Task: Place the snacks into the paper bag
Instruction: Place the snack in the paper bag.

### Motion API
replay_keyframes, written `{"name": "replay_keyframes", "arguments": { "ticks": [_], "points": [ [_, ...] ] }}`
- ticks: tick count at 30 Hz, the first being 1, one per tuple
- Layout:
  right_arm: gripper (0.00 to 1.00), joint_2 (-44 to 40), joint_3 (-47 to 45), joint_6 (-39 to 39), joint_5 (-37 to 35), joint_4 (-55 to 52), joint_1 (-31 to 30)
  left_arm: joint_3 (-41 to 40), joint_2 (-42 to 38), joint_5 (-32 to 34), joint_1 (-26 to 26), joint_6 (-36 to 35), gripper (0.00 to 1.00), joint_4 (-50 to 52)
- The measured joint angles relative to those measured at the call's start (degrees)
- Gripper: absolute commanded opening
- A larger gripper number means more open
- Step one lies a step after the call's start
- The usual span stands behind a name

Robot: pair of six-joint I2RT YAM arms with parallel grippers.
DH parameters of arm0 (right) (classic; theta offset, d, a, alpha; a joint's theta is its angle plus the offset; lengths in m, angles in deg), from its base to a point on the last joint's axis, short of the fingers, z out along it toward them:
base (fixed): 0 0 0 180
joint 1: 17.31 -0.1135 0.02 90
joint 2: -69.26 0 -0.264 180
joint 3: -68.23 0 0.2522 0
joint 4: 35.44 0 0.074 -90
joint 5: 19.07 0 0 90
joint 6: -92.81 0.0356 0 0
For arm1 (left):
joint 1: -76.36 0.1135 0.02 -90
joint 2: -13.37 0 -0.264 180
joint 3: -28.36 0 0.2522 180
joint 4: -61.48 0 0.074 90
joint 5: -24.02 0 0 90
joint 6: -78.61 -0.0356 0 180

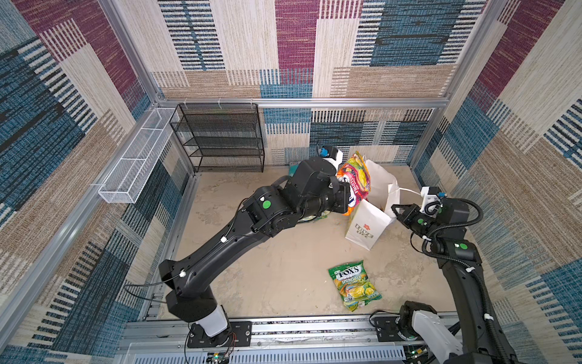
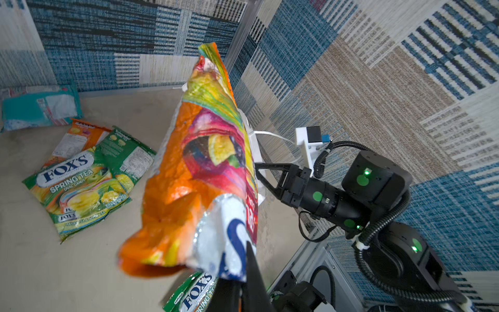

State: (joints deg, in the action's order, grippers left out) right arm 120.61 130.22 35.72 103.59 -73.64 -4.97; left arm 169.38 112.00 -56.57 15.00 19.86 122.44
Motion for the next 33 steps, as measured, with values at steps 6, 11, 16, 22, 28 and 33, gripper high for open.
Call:
{"name": "replay_keyframes", "arguments": {
  "ticks": [6,11,16,22,28,33],
  "points": [
    [0.0,0.8,1.8,-0.1,-0.3,-1.0,0.0,24.0,15.5,3.4,-1.8,-7.6,0.0,7.0],
    [0.0,0.8,2.0,-0.5,-1.0,-1.8,0.0,29.3,21.4,7.1,-2.1,-12.0,0.0,9.2],
    [0.0,0.8,1.9,-0.9,-1.2,-1.9,0.0,29.3,24.3,9.7,-2.1,-15.2,0.0,9.1],
    [0.0,0.5,1.6,-1.1,-1.2,-1.9,0.0,29.3,27.4,11.0,-2.2,-17.9,0.0,8.2],
    [0.0,0.1,1.2,-1.3,-1.2,-1.9,0.0,29.3,30.0,11.4,-2.2,-19.7,0.0,7.0],
    [0.0,-0.2,1.0,-1.5,-1.2,-1.9,0.0,29.3,31.1,12.2,-2.2,-20.9,0.0,4.9]
  ]
}}
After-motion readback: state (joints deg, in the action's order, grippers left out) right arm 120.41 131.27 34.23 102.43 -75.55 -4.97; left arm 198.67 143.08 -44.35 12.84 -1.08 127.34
